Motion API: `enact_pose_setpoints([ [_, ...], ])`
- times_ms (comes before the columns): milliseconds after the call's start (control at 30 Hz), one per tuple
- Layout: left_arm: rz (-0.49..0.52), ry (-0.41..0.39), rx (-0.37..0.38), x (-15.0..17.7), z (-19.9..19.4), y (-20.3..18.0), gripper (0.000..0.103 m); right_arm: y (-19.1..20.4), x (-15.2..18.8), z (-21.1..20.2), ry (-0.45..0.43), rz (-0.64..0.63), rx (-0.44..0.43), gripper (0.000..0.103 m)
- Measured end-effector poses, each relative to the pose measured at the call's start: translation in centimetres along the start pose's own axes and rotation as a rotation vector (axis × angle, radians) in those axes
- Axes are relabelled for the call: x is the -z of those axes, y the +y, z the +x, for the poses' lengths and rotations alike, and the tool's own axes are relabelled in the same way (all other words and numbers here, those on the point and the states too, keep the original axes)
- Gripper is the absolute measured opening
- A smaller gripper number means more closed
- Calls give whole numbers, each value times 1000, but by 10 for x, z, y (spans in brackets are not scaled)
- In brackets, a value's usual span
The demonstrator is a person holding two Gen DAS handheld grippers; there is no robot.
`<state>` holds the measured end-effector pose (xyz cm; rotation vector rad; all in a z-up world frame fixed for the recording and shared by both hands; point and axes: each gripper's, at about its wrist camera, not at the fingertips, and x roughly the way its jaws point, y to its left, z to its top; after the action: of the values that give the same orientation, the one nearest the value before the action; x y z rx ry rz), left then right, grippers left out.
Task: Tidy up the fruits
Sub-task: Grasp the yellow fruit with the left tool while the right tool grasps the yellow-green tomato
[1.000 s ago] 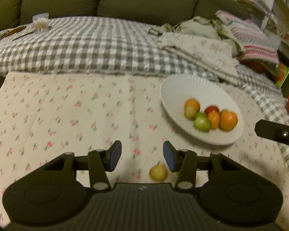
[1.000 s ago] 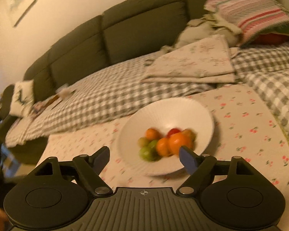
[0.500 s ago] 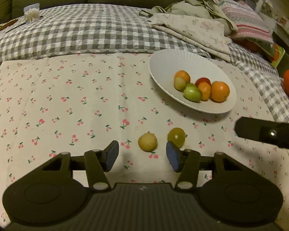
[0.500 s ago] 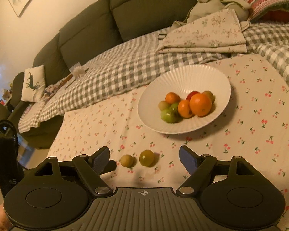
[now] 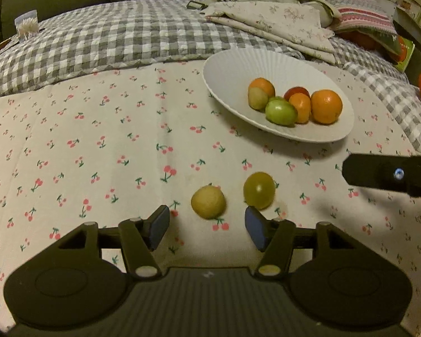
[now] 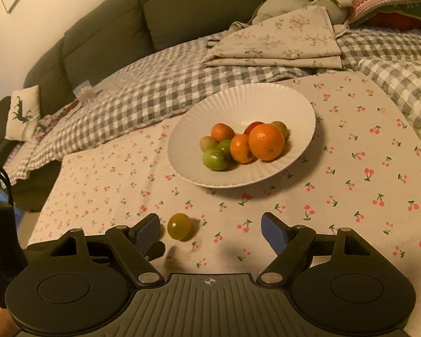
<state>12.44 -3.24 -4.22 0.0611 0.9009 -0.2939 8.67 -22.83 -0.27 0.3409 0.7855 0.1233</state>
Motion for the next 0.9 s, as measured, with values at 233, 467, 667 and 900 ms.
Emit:
enact_pose_setpoints([
  [233, 43, -31, 5, -4, 8, -3, 34, 0, -1, 2, -2, -7, 8, 81],
  [467, -8, -24, -18, -8, 0, 6, 25, -1, 0, 6, -15, -26, 14, 81],
  [667, -108, -46, -61, -14, -25, 27, 25, 0, 5, 17, 2, -38, 13, 81],
  [900, -191, -45, -113, -15, -33, 40, 25, 13, 12, 33, -8, -99, 10, 80],
])
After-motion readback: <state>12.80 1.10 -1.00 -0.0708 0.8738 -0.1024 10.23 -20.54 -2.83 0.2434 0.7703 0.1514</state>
